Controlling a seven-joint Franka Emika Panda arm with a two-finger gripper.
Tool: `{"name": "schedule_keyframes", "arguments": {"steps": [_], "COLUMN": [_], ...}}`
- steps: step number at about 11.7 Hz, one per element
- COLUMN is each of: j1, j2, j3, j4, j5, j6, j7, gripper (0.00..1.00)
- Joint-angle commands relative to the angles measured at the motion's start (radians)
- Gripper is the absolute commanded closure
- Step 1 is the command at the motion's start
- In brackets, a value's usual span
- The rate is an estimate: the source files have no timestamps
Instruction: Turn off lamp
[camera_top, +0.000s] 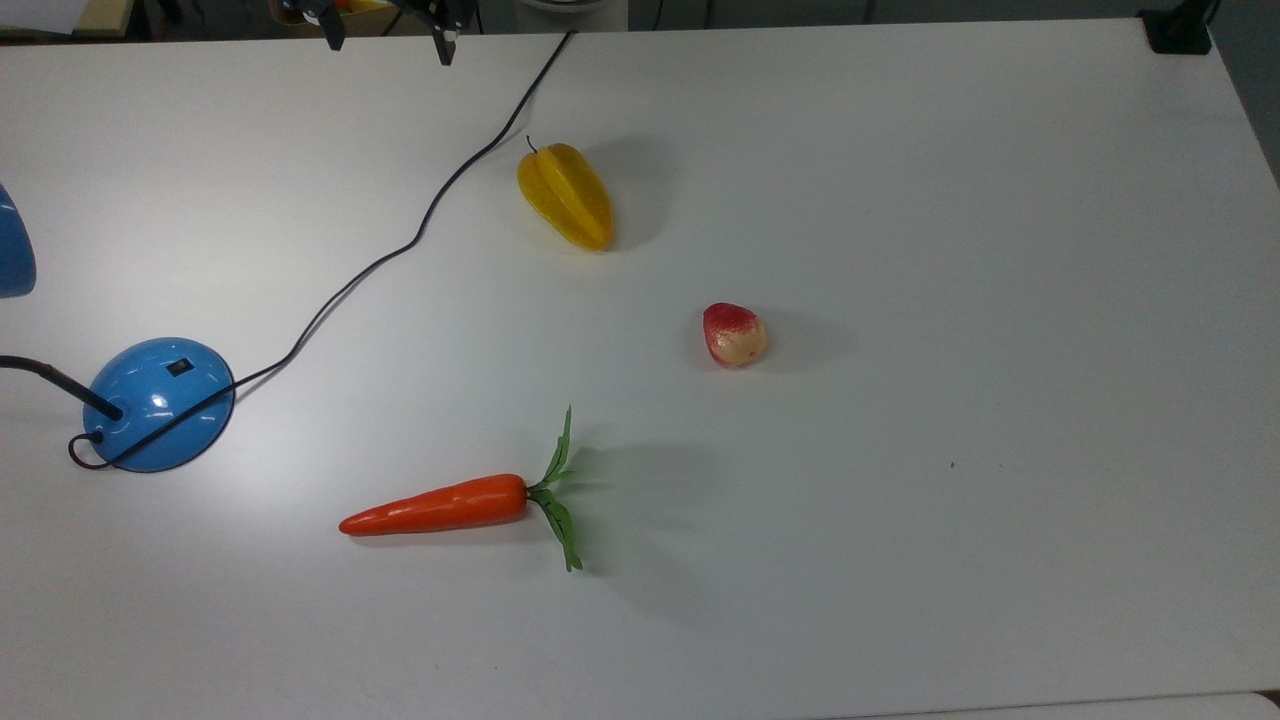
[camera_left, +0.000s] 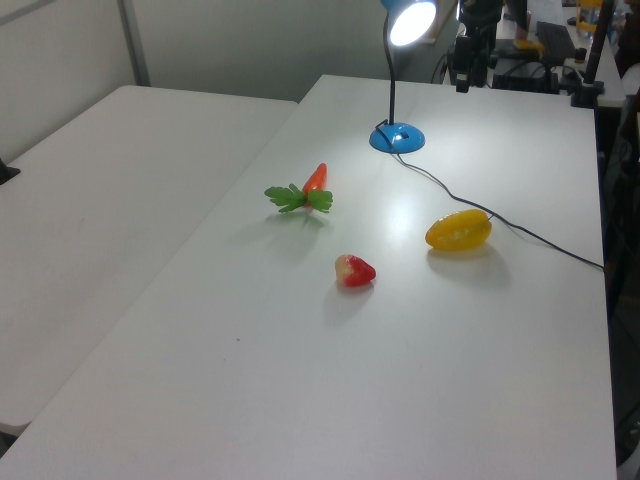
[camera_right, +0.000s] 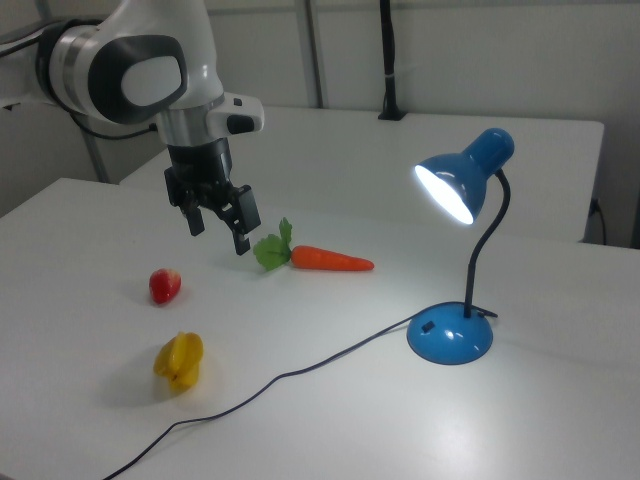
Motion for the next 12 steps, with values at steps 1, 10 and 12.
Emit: {"name": "schedule_keyframes", "arguments": {"steps": [1,10,12], "j1": [-0.001,-0.013,-0.013], "j2": [-0.008,0.001,-0.001], "j3": [-0.001,0.001,0.001], "j4": [0.005,0.005,0.005], "j5": [-0.005,0.004,0.004], "j6": [-0.025,-0.018,-0.018], "j7": [-0.021,-0.006,-0.006], "gripper": [0.00,0.00,0.00]}}
